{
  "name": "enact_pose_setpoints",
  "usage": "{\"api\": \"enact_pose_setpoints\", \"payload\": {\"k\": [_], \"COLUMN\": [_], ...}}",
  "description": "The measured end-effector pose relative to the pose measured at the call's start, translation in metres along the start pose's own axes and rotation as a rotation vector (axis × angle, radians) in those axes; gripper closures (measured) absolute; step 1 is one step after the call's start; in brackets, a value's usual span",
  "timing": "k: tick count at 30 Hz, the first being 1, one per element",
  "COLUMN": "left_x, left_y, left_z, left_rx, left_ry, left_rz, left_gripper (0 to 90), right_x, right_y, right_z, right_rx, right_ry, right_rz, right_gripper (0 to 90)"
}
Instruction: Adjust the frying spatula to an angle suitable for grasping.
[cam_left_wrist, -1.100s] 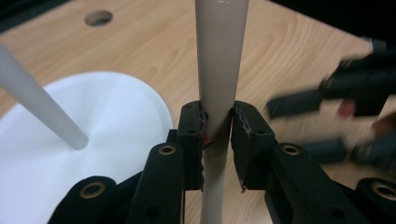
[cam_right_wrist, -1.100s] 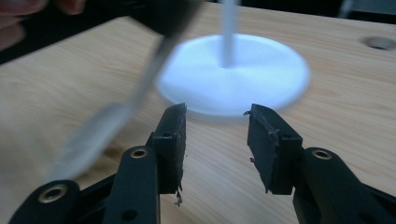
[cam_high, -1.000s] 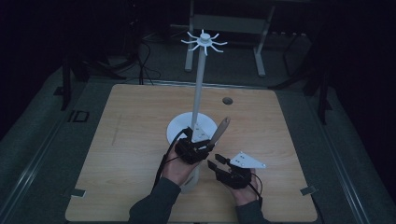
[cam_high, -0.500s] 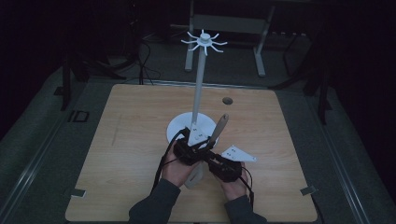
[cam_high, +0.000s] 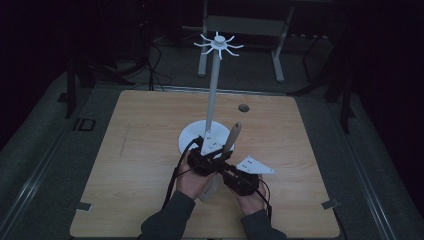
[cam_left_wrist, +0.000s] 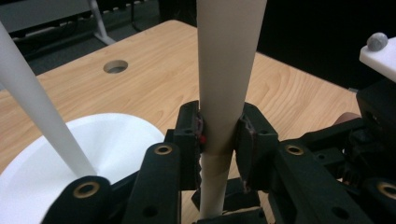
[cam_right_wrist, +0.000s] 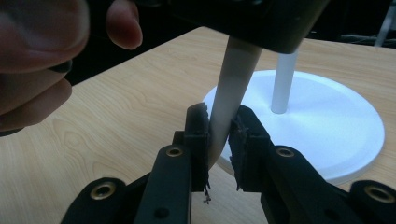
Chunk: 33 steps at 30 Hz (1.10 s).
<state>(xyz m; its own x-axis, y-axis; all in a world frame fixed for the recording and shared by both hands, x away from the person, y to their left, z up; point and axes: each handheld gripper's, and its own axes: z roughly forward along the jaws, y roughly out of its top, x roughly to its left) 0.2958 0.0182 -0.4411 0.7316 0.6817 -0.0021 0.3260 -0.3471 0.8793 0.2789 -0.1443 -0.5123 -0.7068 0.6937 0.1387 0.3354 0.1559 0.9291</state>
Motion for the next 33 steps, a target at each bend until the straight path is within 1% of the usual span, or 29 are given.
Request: {"api": "enact_pose_setpoints", "payload": {"k": [3,4,9,10,11,12,14,15,18,19,21,22,23,24,25,26,28,30,32,33], "left_x": [-0.002,-0.003,-0.001,0.000,0.000,0.001,0.003,0.004,0.005,0.005,0.005,0.005,0.005,0.005,0.004,0.003,0.002,0.002,0.002,0.001], "left_y": [0.000,0.000,-0.002,-0.002,-0.002,-0.002,-0.001,-0.001,-0.001,-0.001,-0.001,-0.002,-0.002,-0.002,-0.002,-0.002,-0.001,-0.001,-0.001,0.000], "left_z": [-0.002,-0.002,-0.006,-0.007,-0.008,-0.010,-0.012,-0.013,-0.013,-0.013,-0.013,-0.014,-0.014,-0.014,-0.015,-0.015,-0.016,-0.016,-0.016,-0.017], "left_rx": [-0.009,-0.011,-0.033,-0.038,-0.045,-0.054,-0.065,-0.070,-0.075,-0.077,-0.077,-0.086,-0.092,-0.092,-0.098,-0.102,-0.105,-0.112,-0.120,-0.125], "left_ry": [0.017,0.024,0.053,0.057,0.063,0.067,0.078,0.083,0.093,0.097,0.099,0.112,0.124,0.124,0.142,0.151,0.166,0.173,0.178,0.183], "left_rz": [0.012,0.014,-0.007,-0.010,-0.015,-0.026,-0.036,-0.040,-0.051,-0.052,-0.051,-0.054,-0.053,-0.053,-0.050,-0.050,-0.047,-0.051,-0.060,-0.064], "left_gripper": [74.1,74.2,74.3,74.3,74.3,74.3,74.3,74.3,74.3,74.2,74.3,74.2,74.3,74.3,74.2,74.3,74.3,74.3,74.2,74.2], "right_x": [0.000,0.001,-0.001,-0.003,-0.003,-0.007,-0.011,-0.011,-0.019,-0.026,-0.026,-0.033,-0.035,-0.035,-0.039,-0.041,-0.047,-0.053,-0.060,-0.061], "right_y": [0.001,0.002,0.004,0.003,0.003,0.001,-0.002,-0.002,-0.008,-0.013,-0.013,-0.020,-0.022,-0.022,-0.028,-0.031,-0.037,-0.041,-0.042,-0.042], "right_z": [-0.001,-0.004,-0.011,-0.015,-0.015,-0.022,-0.028,-0.028,-0.036,-0.042,-0.042,-0.049,-0.051,-0.051,-0.057,-0.060,-0.066,-0.072,-0.076,-0.077], "right_rx": [0.000,0.007,0.015,0.019,0.019,0.023,0.033,0.033,0.049,0.062,0.062,0.083,0.089,0.089,0.106,0.115,0.124,0.121,0.108,0.102], "right_ry": [0.000,-0.015,-0.031,-0.034,-0.034,-0.042,-0.058,-0.058,-0.084,-0.104,-0.104,-0.134,-0.144,-0.144,-0.173,-0.187,-0.214,-0.240,-0.260,-0.264], "right_rz": [-0.015,-0.037,-0.061,-0.062,-0.062,-0.066,-0.064,-0.064,-0.058,-0.056,-0.056,-0.059,-0.064,-0.064,-0.076,-0.083,-0.076,-0.046,-0.012,-0.004], "right_gripper": [75.9,70.8,65.2,63.1,63.1,62.0,61.3,61.3,60.0,58.7,58.7,57.0,56.6,56.6,55.9,55.7,55.4,55.4,55.4,55.1]}}
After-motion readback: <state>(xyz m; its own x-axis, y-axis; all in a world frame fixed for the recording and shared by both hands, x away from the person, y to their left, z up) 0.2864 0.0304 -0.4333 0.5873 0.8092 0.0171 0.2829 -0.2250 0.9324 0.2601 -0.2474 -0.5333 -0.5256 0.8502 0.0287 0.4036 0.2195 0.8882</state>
